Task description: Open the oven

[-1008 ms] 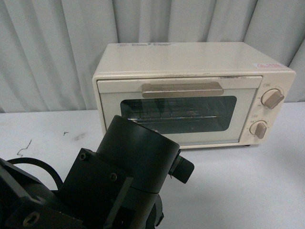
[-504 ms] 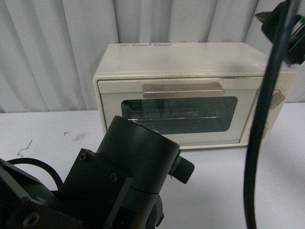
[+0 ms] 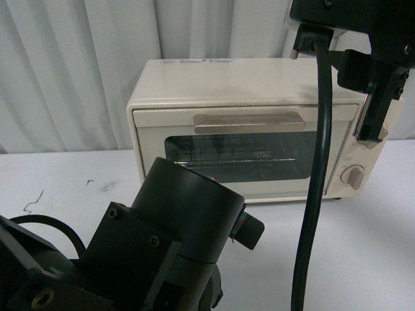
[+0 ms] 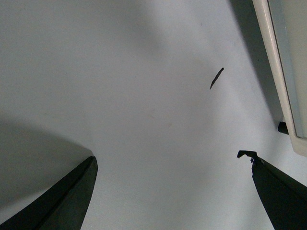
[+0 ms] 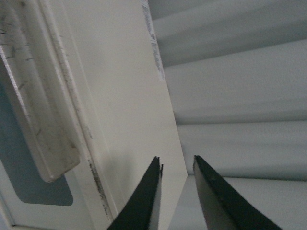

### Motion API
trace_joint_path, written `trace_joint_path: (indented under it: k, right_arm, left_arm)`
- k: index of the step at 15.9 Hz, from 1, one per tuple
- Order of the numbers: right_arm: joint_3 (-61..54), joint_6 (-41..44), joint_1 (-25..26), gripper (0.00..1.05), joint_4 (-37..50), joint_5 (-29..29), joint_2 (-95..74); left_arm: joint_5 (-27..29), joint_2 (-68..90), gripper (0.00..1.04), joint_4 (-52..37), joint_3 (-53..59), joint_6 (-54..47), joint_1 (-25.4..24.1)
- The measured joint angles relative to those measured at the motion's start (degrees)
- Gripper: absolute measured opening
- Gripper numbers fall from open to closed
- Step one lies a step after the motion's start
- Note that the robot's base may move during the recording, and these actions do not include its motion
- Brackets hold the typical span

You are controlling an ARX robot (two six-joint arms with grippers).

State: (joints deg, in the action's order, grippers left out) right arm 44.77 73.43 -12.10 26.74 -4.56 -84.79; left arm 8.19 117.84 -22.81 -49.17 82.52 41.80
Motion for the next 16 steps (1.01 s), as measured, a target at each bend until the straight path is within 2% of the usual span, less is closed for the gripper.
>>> trace_joint_path:
  k: [2, 3, 11, 16]
  right_arm:
    - [0.0, 2.4, -0.3, 0.06, -3.0, -2.1, 0.0]
    - [0.0, 3.1, -0.3, 0.01, -3.7, -2.6, 0.0]
    - [-0.5, 6.7, 0.0, 0.02, -6.9, -5.8, -3.5]
    - [4.2, 5.1, 1.6, 0.02, -7.8, -7.3, -9.4]
  left_arm:
    - [0.0, 0.0, 0.98, 0.0, 0.0, 0.0, 0.0]
    - [0.0, 0.0, 0.98, 0.0, 0.0, 0.0, 0.0]
    - [0.0, 0.0, 0.98, 0.0, 0.0, 0.0, 0.0]
    - [0.0, 0.0, 0.98, 0.0, 0.0, 0.0, 0.0]
